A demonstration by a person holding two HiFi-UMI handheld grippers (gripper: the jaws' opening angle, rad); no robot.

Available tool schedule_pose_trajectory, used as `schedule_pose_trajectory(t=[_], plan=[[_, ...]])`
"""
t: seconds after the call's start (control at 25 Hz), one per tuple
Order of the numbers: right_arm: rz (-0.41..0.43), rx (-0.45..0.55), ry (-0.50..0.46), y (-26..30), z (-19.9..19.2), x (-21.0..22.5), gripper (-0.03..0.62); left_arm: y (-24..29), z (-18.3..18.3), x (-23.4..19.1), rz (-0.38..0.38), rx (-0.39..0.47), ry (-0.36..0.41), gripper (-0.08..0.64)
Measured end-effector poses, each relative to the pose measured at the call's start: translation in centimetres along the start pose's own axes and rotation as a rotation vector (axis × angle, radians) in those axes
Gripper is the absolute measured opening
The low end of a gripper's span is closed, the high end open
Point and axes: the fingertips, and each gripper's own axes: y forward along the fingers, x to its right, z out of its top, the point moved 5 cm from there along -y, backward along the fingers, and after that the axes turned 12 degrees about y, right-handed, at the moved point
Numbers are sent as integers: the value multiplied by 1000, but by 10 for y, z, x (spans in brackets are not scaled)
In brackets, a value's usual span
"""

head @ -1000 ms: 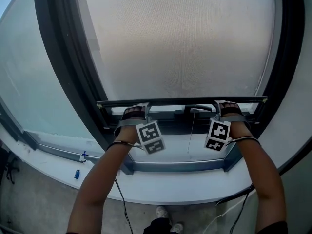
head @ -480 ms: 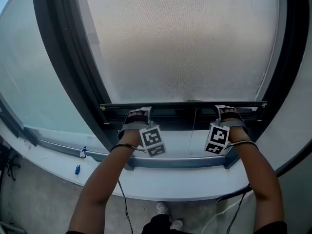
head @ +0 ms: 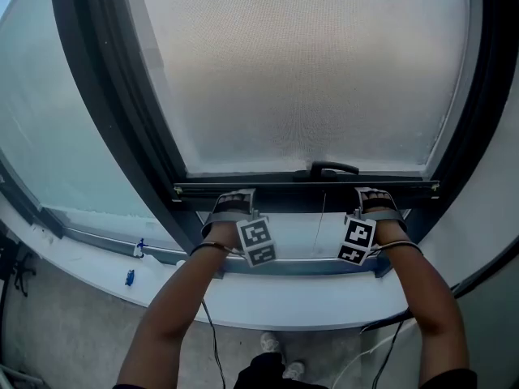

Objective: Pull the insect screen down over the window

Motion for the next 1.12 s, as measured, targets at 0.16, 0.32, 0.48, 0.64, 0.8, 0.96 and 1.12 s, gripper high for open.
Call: schedule_pose_trajectory(t=[0.16, 0.32, 0.48, 0.64, 0.8, 0.96, 1.12], plan=[[12, -3, 5, 0, 0, -6, 268, 0, 0, 5, -8, -6, -2, 393], [26, -5, 20, -1, 0, -6, 268, -3, 1, 6, -29, 19, -21, 393], [35, -13, 24, -2, 1, -5, 268, -4, 0, 5, -67, 26, -13, 393], [42, -20, 15, -4, 1, -5, 268, -5, -1, 6, -68, 25, 13, 393], [70, -38, 5, -6, 3, -4, 268, -6, -3, 6, -87, 11, 28, 393], [64, -34, 21, -5, 2, -6, 268, -6, -1, 7, -89, 3, 24, 393], [72, -38, 27, -4, 1, -6, 268, -5, 0, 8, -75, 15, 20, 393]])
